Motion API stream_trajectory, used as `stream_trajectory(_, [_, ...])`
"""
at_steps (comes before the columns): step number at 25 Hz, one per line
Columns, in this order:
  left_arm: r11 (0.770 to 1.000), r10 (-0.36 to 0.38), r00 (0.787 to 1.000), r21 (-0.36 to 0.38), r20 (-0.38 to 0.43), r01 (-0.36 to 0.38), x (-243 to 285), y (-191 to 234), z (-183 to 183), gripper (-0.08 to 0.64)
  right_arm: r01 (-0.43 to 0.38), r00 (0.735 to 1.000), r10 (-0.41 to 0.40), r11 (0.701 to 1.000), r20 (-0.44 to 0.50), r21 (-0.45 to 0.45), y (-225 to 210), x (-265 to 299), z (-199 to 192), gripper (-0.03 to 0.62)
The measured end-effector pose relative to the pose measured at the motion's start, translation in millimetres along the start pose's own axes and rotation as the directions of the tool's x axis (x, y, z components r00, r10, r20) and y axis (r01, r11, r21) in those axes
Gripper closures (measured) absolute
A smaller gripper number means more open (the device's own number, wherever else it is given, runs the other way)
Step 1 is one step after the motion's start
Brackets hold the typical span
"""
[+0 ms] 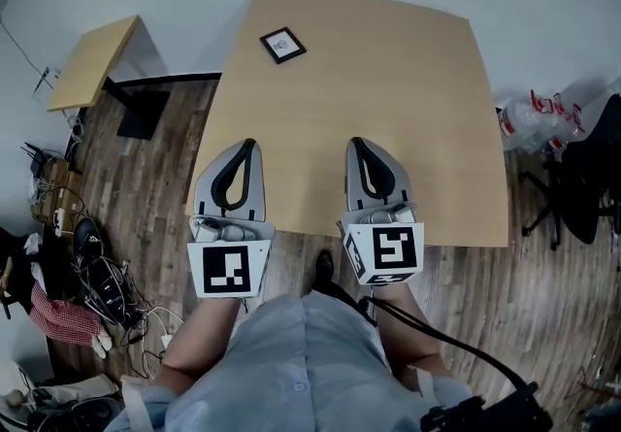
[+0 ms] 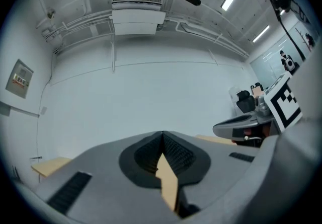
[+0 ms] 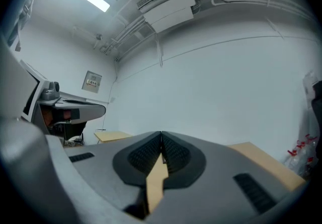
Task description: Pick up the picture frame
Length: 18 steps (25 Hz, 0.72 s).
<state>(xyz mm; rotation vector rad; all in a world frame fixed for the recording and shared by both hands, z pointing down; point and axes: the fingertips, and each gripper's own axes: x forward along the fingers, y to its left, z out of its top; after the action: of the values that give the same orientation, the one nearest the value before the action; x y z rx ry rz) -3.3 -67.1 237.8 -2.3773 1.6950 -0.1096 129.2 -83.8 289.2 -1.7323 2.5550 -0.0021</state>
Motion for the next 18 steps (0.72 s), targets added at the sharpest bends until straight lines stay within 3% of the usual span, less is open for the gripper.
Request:
stream_trajectory(10, [0.998,0.054,0.998,0.017,0.011,-0.054,39,9,3,0.558,-0.043,0.999,0.043,0.999,0.020,0.003,-25,48,5,0.591])
stream_trajectory(18, [0.995,0.096,0.995,-0.026,-0.023,-0.097,67,40,-21,0.558,-0.076,0.997,0.076,0.997,-0.027,-0.009,-23,94,-9,0.591])
